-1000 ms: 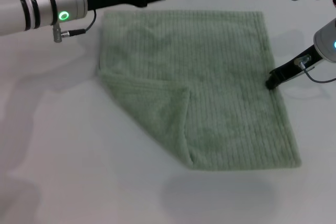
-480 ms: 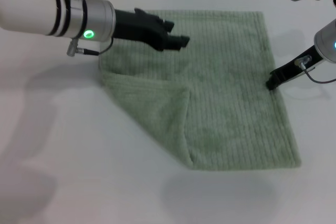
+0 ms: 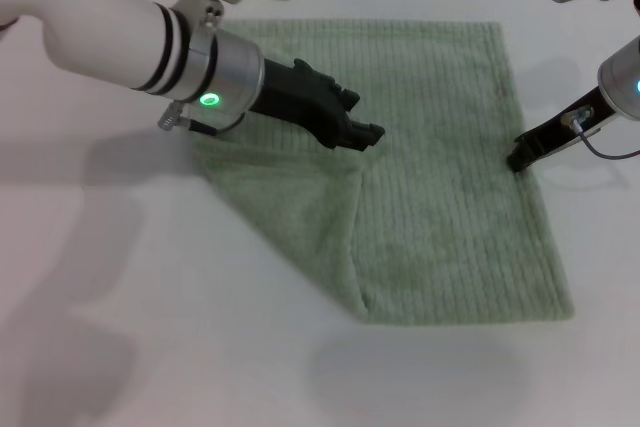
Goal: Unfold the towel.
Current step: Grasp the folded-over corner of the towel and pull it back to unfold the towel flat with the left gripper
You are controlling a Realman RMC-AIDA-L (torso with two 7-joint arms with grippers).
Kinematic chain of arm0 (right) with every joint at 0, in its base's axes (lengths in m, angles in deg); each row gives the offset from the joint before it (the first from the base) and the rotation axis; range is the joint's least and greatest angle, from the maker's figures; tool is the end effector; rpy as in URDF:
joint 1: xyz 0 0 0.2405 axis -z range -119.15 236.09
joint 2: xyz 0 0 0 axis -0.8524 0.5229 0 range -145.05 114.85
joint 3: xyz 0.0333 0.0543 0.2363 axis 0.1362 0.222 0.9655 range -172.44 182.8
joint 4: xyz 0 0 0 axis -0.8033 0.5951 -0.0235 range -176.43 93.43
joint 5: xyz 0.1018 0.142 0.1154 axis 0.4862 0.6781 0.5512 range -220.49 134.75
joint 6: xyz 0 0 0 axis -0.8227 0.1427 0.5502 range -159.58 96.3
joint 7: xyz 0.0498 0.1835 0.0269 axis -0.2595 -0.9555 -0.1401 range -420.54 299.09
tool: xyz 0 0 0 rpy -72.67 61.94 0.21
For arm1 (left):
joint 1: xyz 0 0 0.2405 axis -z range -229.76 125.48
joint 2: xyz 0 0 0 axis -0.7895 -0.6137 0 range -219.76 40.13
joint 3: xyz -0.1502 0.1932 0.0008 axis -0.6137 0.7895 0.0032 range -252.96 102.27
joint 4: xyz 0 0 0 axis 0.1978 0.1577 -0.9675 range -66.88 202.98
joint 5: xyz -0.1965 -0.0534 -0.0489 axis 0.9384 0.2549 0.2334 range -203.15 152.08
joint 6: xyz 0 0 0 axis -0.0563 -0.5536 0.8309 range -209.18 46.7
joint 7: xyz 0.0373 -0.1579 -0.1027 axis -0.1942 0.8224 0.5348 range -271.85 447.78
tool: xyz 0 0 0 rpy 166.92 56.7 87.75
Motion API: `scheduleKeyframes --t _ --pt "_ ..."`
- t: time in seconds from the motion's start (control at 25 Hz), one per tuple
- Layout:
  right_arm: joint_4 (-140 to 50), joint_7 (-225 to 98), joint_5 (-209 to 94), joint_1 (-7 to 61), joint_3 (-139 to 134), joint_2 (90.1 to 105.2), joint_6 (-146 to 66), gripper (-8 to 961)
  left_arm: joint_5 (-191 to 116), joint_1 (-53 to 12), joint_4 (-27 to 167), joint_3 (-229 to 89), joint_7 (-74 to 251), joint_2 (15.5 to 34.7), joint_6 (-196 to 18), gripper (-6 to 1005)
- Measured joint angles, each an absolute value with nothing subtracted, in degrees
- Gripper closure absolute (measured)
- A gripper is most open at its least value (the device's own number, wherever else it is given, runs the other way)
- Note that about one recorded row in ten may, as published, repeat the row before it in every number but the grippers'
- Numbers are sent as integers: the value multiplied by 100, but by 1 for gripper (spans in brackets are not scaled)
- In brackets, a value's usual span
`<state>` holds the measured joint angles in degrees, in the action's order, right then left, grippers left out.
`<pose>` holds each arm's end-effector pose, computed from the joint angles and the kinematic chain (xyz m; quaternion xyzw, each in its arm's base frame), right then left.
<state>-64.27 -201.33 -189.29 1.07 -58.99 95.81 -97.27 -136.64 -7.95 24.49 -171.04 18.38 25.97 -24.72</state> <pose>0.2486 0.4291 -0.0525 -0.8611 0.4478 -0.1544 0.1847 -0.1582 0.4180 -0.1008 -0.9692 -0.1841 -0.0361 0.1593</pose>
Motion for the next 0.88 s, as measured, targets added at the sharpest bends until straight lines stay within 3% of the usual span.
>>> scheduleKeyframes --t 0.12,0.88 --pt "-6426 -20132 -18930 106 -5902 9581 -9728 955 -14274 -708 2430 -17215 2008 2784 -2463 526" --pt "-6426 -20120 -18930 108 -5934 9586 -9734 954 -14489 -622 2481 -17012 2149 2852 -2454 535"
